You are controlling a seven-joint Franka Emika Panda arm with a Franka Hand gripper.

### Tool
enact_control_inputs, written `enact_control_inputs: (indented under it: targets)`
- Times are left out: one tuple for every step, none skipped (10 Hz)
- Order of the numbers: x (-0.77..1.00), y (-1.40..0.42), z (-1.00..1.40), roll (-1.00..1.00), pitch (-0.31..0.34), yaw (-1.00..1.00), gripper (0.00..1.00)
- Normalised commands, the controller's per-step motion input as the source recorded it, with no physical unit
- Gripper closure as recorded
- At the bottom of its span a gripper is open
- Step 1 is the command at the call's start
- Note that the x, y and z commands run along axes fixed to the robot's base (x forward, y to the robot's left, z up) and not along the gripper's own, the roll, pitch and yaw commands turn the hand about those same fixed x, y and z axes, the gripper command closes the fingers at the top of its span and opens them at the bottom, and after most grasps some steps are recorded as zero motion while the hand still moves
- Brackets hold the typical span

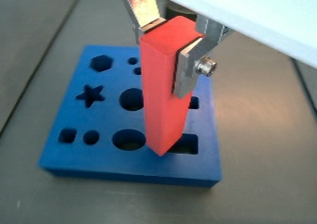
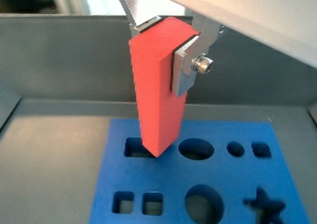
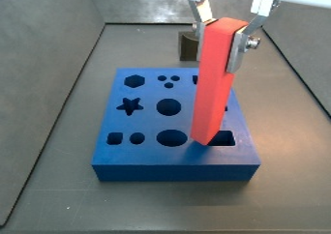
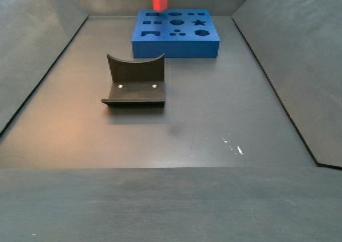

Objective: Insert the rectangle object.

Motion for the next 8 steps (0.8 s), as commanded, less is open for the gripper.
enact_control_inputs:
  targets:
    - [0.00, 0.00, 0.03, 0.16, 0.000, -1.00, 1.00]
    - [0.00, 0.00, 0.00, 0.29, 0.000, -0.86, 1.00]
    - [0.00, 0.00, 0.00, 0.37, 0.017, -0.75, 1.00]
    - [0.00, 0.00, 0.00, 0.39, 0.040, -0.72, 1.00]
    - [0.00, 0.00, 0.00, 0.43, 0.061, -0.66, 1.00]
    - [0.00, 0.00, 0.00, 0.39, 0.023, -0.67, 1.00]
    - [0.14, -0.06, 0.14, 0.35, 0.026, -0.58, 1.00]
    - [0.25, -0.12, 0.27, 0.31, 0.061, -0.48, 1.00]
